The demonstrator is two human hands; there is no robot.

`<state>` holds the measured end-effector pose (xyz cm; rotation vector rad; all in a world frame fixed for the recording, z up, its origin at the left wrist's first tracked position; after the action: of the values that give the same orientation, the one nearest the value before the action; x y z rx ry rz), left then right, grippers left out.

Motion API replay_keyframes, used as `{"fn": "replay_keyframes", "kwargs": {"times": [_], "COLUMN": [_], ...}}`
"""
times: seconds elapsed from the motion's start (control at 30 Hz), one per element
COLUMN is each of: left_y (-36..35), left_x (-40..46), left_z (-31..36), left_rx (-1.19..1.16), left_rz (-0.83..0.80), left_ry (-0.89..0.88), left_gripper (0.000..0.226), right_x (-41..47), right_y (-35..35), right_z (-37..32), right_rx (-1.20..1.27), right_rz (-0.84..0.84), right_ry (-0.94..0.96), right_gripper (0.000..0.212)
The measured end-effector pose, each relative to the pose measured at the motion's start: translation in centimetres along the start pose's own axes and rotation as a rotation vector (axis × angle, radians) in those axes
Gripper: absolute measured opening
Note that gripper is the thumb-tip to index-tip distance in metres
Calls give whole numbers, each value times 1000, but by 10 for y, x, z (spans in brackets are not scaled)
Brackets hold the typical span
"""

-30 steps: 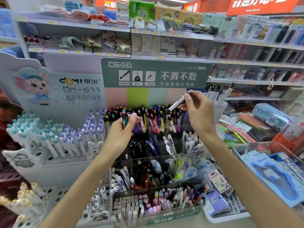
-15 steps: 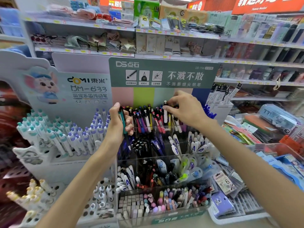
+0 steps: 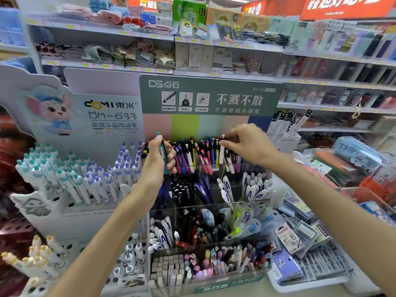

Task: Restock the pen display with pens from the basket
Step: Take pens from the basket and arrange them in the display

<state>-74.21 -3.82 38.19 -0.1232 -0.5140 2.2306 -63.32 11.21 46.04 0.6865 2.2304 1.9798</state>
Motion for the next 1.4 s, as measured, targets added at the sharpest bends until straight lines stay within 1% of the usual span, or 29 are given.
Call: {"fn": "replay_keyframes", "kwargs": {"times": [0.07, 0.17, 0.23, 0.27, 0.3, 0.37, 0.4, 0.47, 0.6, 0.7, 0.8, 0.87, 1.0, 1.07, 1.17, 1.23, 1.27, 1.33, 1.4], "left_y": [-2, -3, -1, 0, 1, -5, -8, -11, -19, -26, -31, -33, -29, -28, -27, -30, -31, -35, -38], "left_x": [1, 2, 1, 1, -1, -4, -5, -9, -14, -12, -8, -11, -17, -13, -4, 1, 1, -4, -9], "left_z": [0, 4, 8, 14, 19, 29, 33, 46, 69, 66, 55, 55, 89, 100, 85, 60, 49, 38, 35], "left_rx": [-33, 6, 57, 124, 242, 514, 595, 652, 815, 893, 1004, 1037, 977, 1008, 1073, 1183, 1281, 1515, 1678], "left_rz": [1, 5, 13, 16, 8, -40, -63, -63, 49, 116, 127, 126, 162, 166, 128, 88, 94, 173, 252], "left_ry": [-11, -54, -89, -119, -138, -169, -192, -270, -470, -516, -530, -565, -655, -644, -600, -569, -569, -654, -757], "left_gripper": [35, 30, 33, 34, 33, 27, 23, 19, 33, 43, 38, 37, 41, 40, 41, 42, 41, 34, 31], "right_x": [-1, 5, 5, 5, 4, 2, -1, -8, -18, -23, -24, -25, -26, -26, -25, -24, -24, -25, -25], "right_y": [-7, -26, -32, -31, -31, -29, -28, -24, -22, -23, -24, -23, -23, -22, -23, -24, -24, -23, -23], "right_z": [2, 2, 8, 11, 13, 14, 13, 12, 11, 10, 10, 12, 15, 17, 17, 15, 15, 16, 18], "right_rx": [7, -56, -18, 9, 26, 34, 40, 74, 122, 100, 88, 87, 103, 101, 100, 98, 95, 100, 107], "right_rz": [26, -52, -64, -43, -20, 41, 81, 166, 242, 261, 267, 276, 282, 284, 278, 275, 274, 277, 279], "right_ry": [-12, -3, -31, -45, -60, -81, -88, -87, -64, -37, -26, -29, -29, -34, -34, -30, -28, -25, -20], "right_gripper": [33, 34, 35, 36, 36, 35, 33, 29, 26, 26, 26, 26, 22, 22, 22, 22, 22, 21, 21]}}
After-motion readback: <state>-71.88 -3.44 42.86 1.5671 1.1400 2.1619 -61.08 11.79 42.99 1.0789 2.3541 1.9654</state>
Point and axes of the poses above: each hand's wrist, its own x-axis towards the middle knuckle, its own y-axis out of the back of the hand, z = x × y, the point moved 10 cm from there along x, towards the middle knuckle, and after that the axes turned 9 degrees about -z, right-handed, at the moved point
